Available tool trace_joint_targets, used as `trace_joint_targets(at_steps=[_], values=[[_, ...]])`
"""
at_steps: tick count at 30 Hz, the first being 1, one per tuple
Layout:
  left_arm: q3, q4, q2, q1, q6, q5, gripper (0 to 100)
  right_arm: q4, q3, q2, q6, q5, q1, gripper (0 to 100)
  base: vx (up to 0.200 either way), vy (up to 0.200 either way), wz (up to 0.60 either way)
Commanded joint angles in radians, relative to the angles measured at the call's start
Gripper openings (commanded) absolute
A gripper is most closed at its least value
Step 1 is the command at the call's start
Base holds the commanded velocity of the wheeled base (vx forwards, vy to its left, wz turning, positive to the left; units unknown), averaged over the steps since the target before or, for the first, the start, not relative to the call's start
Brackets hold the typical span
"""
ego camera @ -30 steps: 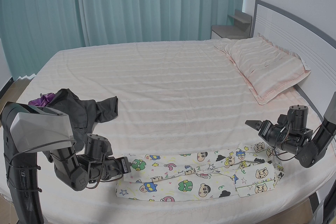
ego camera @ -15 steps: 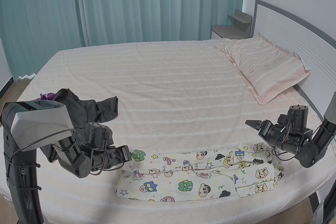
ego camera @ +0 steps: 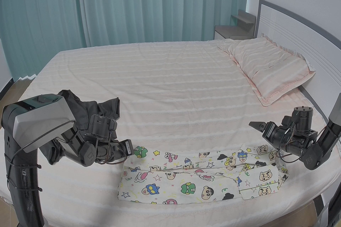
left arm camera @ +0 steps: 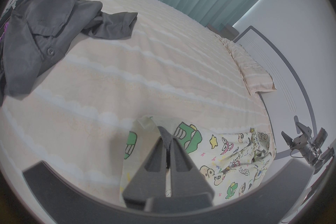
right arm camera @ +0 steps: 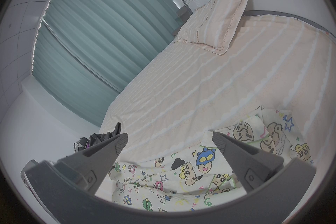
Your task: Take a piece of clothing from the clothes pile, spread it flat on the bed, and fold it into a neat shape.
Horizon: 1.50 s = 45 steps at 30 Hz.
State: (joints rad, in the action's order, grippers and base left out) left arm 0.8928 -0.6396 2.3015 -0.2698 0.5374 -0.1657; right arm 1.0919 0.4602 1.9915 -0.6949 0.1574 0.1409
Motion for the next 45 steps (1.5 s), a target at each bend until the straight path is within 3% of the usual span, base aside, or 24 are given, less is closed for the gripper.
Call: trace_joint_targets(at_steps=[1, 17, 18, 34, 38, 41, 45], values=[[0.023, 0.009, 0.016, 0.020, -0.022, 0.000, 0, 0.000, 0.000, 0.000, 0.000, 0.001, 0.000, 100, 0.000, 0.000, 0.00], [0.060, 0.046, 0.072, 0.015, -0.071, 0.014, 0, 0.000, 0.000, 0.006, 0.000, 0.001, 0.002, 100, 0.000, 0.000, 0.00], [0.064, 0.047, 0.072, 0.015, -0.071, 0.015, 100, 0.000, 0.000, 0.006, 0.000, 0.001, 0.002, 100, 0.000, 0.000, 0.00], [0.032, 0.109, 0.021, 0.123, -0.065, 0.008, 100, 0.000, 0.000, 0.007, 0.000, 0.001, 0.002, 100, 0.000, 0.000, 0.00], [-0.057, 0.095, -0.022, 0.116, -0.068, -0.043, 100, 0.000, 0.000, 0.007, 0.000, 0.001, 0.002, 100, 0.000, 0.000, 0.00], [-0.127, 0.047, -0.017, 0.070, -0.076, -0.067, 100, 0.000, 0.000, 0.007, 0.000, 0.001, 0.002, 100, 0.000, 0.000, 0.00], [-0.209, -0.152, -0.002, 0.030, -0.083, -0.061, 100, 0.000, 0.000, 0.007, 0.000, 0.001, 0.002, 100, 0.000, 0.000, 0.00]])
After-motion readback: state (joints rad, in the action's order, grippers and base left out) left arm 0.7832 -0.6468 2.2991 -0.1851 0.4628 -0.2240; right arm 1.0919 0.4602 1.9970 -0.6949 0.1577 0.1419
